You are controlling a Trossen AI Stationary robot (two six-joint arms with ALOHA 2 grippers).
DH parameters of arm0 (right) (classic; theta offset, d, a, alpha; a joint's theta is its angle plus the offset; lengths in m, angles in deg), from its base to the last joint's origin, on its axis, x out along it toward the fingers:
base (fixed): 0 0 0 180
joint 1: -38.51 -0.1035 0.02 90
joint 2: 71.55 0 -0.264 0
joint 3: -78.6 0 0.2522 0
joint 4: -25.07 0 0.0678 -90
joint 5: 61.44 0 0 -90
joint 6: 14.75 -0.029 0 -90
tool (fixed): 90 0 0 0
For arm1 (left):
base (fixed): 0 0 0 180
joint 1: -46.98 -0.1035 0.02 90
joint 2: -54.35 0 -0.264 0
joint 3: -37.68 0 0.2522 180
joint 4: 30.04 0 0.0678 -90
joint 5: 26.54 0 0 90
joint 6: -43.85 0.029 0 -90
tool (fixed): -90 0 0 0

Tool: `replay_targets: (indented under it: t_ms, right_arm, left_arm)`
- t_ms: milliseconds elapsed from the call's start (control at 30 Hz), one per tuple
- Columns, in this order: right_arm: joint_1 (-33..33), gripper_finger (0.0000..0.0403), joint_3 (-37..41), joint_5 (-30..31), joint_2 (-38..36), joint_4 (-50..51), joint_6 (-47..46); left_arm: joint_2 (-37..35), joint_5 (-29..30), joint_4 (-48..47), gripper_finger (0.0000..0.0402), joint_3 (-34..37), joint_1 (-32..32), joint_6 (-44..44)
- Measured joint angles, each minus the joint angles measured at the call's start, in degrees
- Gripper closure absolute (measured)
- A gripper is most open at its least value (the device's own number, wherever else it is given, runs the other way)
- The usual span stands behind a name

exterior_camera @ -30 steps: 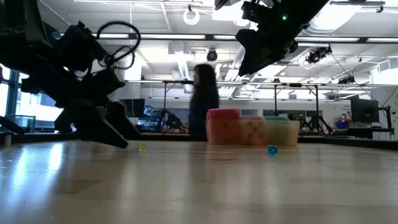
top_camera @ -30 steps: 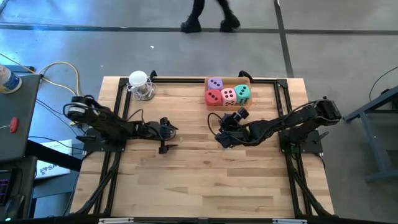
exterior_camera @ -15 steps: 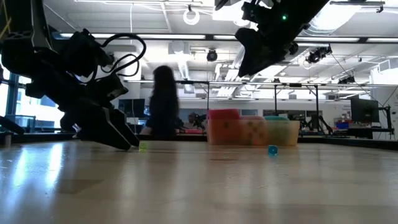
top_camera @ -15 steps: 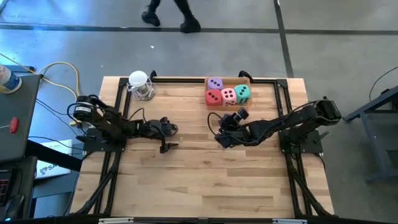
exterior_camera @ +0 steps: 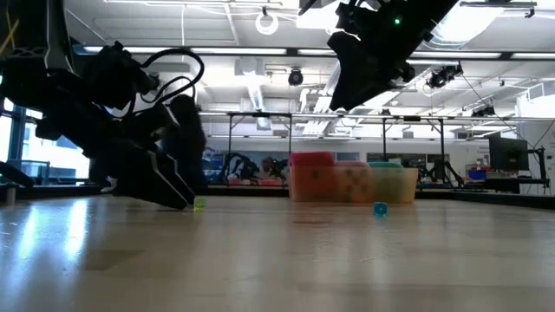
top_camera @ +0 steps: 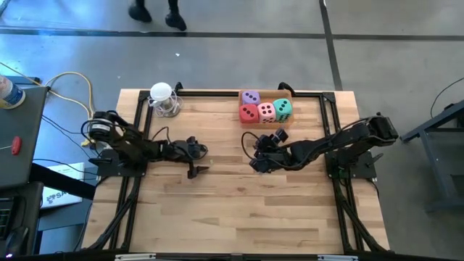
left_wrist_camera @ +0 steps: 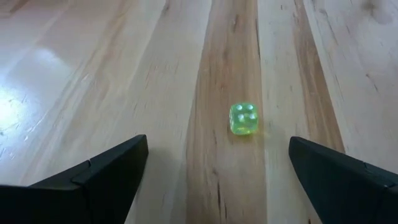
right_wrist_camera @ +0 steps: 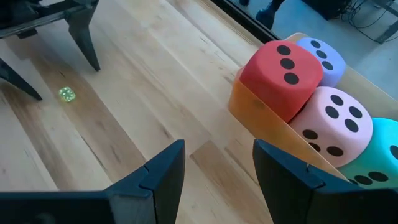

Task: Pick & Place Dice
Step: Put the small green die into the orange bin

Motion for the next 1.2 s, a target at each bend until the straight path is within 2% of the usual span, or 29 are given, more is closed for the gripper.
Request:
replay_targets:
  t_ms: [300,567,1200]
  right_arm:
    - [-0.2,0.0221,0.0,-1.1,0.0,0.0,0.0]
    - [-0.8,0.0221,0.0,-2.7,0.0,0.0,0.0]
    - [-0.8,0.0221,0.0,-2.6,0.0,-0.4,0.2]
  left_arm:
    - [11.1,0.4,13.8,0.0021,0.0,0.3,0.0]
    - [11.8,0.2,13.3,0.0026,0.0,0.1,-1.1]
    - [11.9,2.1,11.9,0.0163,0.0,1.5,-3.8]
